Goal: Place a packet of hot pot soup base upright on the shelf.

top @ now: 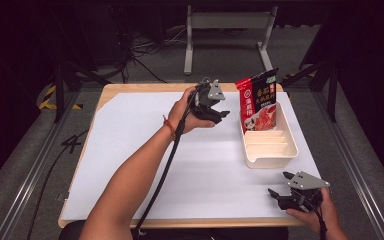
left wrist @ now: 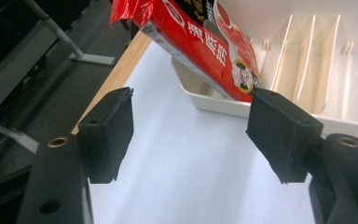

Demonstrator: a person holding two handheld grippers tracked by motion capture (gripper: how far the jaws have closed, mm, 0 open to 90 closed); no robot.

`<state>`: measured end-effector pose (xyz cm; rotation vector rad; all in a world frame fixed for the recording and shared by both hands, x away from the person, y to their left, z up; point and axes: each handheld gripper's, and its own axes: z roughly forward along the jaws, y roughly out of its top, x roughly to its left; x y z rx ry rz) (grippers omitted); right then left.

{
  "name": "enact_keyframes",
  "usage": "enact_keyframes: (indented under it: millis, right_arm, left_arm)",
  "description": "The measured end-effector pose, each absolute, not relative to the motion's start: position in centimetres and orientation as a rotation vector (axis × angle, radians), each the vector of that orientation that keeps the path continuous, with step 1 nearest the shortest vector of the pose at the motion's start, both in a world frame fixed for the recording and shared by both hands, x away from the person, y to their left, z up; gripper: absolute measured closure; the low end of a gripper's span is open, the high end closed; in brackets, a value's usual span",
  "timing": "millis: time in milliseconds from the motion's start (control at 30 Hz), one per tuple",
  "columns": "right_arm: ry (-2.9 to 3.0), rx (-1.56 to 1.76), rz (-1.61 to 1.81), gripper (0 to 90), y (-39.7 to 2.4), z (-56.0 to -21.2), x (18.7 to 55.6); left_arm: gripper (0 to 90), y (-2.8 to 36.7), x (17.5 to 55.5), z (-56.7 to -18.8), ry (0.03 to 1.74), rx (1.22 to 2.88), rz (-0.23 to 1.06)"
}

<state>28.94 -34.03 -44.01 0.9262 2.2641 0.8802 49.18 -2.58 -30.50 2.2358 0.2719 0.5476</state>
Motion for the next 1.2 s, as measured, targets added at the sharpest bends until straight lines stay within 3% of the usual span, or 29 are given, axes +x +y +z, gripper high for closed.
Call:
enact_keyframes:
  millis: [733, 1200]
  right_arm:
    - [2.267, 0.927, 0.870, 23.0, -33.9, -44.0, 28.9]
    - [2.266, 0.927, 0.867, 22.9, -33.9, -44.0, 28.9]
  left_arm:
    - [11.6, 2.8, 47.3, -32.0, 0.349, 2.257, 0.561]
    - [9.7, 5.8, 45.6, -33.5, 0.362, 2.308, 0.599]
